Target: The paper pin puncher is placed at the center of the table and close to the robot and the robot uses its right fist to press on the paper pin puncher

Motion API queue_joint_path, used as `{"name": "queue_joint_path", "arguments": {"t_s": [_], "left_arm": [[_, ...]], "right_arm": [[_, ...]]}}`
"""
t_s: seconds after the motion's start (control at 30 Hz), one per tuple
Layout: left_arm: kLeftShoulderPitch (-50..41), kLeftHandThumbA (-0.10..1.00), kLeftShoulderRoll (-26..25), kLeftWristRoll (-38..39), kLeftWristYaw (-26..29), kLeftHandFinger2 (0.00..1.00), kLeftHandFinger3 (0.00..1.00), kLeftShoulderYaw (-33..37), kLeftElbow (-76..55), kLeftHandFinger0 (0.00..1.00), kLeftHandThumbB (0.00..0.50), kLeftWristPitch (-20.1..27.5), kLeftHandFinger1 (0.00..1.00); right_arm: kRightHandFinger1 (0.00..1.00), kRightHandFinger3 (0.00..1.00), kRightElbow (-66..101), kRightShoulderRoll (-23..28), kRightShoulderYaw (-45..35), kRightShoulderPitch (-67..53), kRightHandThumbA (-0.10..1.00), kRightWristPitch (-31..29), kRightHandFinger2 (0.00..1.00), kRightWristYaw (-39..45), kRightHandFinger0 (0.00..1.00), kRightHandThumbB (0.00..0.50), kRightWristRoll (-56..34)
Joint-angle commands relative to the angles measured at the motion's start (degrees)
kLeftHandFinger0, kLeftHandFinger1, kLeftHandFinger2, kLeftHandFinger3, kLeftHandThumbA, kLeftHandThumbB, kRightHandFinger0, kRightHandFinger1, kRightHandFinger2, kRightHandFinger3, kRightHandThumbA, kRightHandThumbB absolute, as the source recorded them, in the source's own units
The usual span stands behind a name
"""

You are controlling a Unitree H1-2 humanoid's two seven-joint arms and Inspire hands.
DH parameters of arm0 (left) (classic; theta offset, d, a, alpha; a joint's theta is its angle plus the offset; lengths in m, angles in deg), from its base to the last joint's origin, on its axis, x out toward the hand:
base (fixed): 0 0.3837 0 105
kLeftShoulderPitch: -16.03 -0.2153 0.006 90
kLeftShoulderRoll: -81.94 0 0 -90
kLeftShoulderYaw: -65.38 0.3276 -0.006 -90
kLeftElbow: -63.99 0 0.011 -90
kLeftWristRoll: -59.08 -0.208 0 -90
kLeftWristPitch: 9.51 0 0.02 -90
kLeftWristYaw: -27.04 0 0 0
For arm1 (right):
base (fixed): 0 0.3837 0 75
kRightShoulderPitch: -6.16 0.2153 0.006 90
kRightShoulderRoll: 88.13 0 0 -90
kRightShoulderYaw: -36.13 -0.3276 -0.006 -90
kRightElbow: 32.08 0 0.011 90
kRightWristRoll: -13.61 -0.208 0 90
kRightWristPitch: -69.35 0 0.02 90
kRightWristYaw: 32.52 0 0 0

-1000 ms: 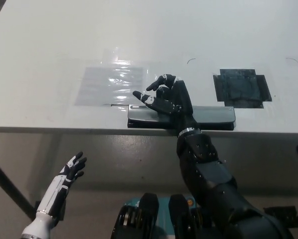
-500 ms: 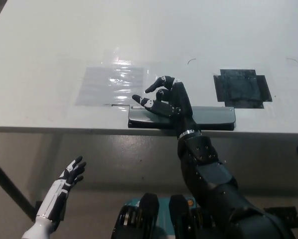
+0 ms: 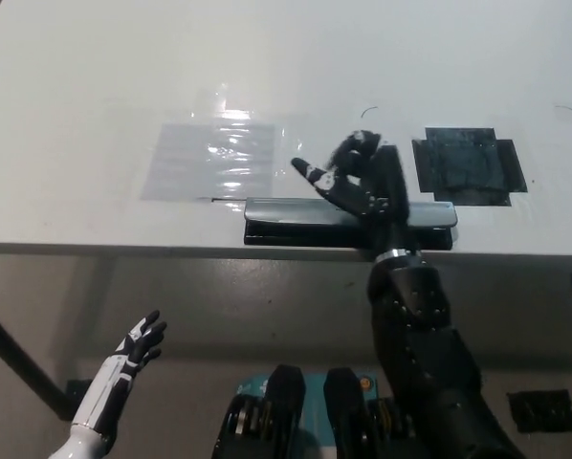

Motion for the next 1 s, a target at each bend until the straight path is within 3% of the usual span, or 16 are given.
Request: {"name": "queue_joint_path", "arguments": {"t_s": [0.0,0.07,0.13,0.23,0.3,0.47,0.57,0.63,0.7,0.73,0.83,0.87,0.9,0.93,0.97], "left_arm": [[1.6,1.0,-1.11,-0.22,-0.88,1.0,1.0,0.24,-2.04,1.0,0.214,1.93,1.0],[1.82,1.0,-1.25,0.11,-1.07,1.0,1.0,0.13,-1.86,1.0,0.223,2.09,1.0],[1.93,1.0,-1.39,-0.03,-1.01,1.0,1.0,0.07,-1.9,1.0,0.218,2.14,1.0],[2.36,1.0,-1.34,-0.05,-0.9,1.0,1.0,0.01,-1.69,1.0,0.213,2.27,1.0],[2.45,1.0,-1.36,-0.06,-0.84,1.0,1.0,-0.05,-1.54,1.0,0.219,2.45,1.0],[2.59,1.0,-1.46,0.08,-0.98,1.0,1.0,-0.09,-1.69,1.0,0.224,1.83,1.0],[2.63,1.0,-1.57,0.04,-1.16,1.0,1.0,0.04,-1.58,1.0,0.213,1.97,1.0],[2.29,1.0,-1.66,0.06,-1.37,1.0,1.0,0.17,-1.76,1.0,0.197,2.15,1.0],[2.19,1.0,-1.56,-0.06,-1.25,1.0,1.0,0.2,-1.81,1.0,0.2,2.09,1.0],[2.13,1.0,-1.5,-0.15,-1.11,1.0,1.0,0.16,-1.86,1.0,0.196,2.09,1.0],[1.76,1.0,-1.37,-0.14,-1.37,1.0,1.0,0.5,-1.67,1.0,0.198,2.13,1.0],[1.87,1.0,-1.22,-0.2,-1.28,1.0,1.0,0.59,-1.42,1.0,0.192,2.17,1.0],[2.4,1.0,-1.37,-0.19,-1.17,1.0,1.0,0.43,-1.01,1.0,0.193,2.21,1.0],[2.52,1.0,-1.44,-0.16,-1.12,1.0,1.0,0.42,-0.89,1.0,0.194,2.27,1.0],[1.82,1.0,-1.76,-0.32,-0.92,1.0,1.0,0.21,-1.4,1.0,0.203,2.2,1.0]], "right_arm": [[0.0,0.0,44.28,2.36,1.11,-0.69,1.0,18.2,0.0,0.71,0.0,0.181,-4.23],[0.0,0.0,52.64,3.82,1.6,-2.52,1.0,21.06,0.0,1.07,0.0,0.175,-5.38],[0.0,0.0,59.39,4.93,1.79,-5.3,1.0,23.37,0.0,0.97,0.0,0.131,-4.03],[0.0,0.0,65.86,8.02,1.77,-10.65,1.0,23.24,0.0,2.32,0.0,0.203,-6.74],[0.0,0.0,69.06,9.87,1.9,-13.62,1.0,23.95,0.0,2.94,0.0,0.223,-8.28],[0.0,0.0,75.28,13.98,1.19,-25.43,1.0,22.09,0.0,4.33,0.0,0.193,-7.29],[0.0,0.0,75.14,13.99,0.96,-30.88,1.0,20.09,0.0,3.98,0.0,0.212,-5.86],[0.0,0.0,72.01,14.54,1.71,-36.32,1.0,16.26,0.0,5.16,0.0,0.151,-7.27],[0.0,0.0,69.9,14.23,1.96,-38.91,1.0,16.26,0.0,4.98,0.0,0.146,-7.71],[0.0,0.0,67.22,13.9,2.09,-40.53,1.0,14.83,0.0,5.11,0.0,0.107,-6.95],[0.0,0.0,61.63,13.7,2.19,-44.17,1.0,11.48,0.0,5.68,0.0,0.07,-7.51],[0.01,0.1,60.58,14.18,2.31,-44.45,1.0,11.62,0.04,6.15,0.26,0.069,-8.15],[0.21,0.3,56.97,14.8,2.69,-44.37,1.0,11.32,0.28,7.29,0.29,0.131,-8.94],[0.21,0.33,56.32,15.06,2.93,-44.37,1.0,11.22,0.25,7.37,0.23,0.121,-9.08],[0.71,0.86,53.51,15.47,3.99,-45.32,1.0,12.23,0.84,7.18,0.64,0.215,-4.65]]}}
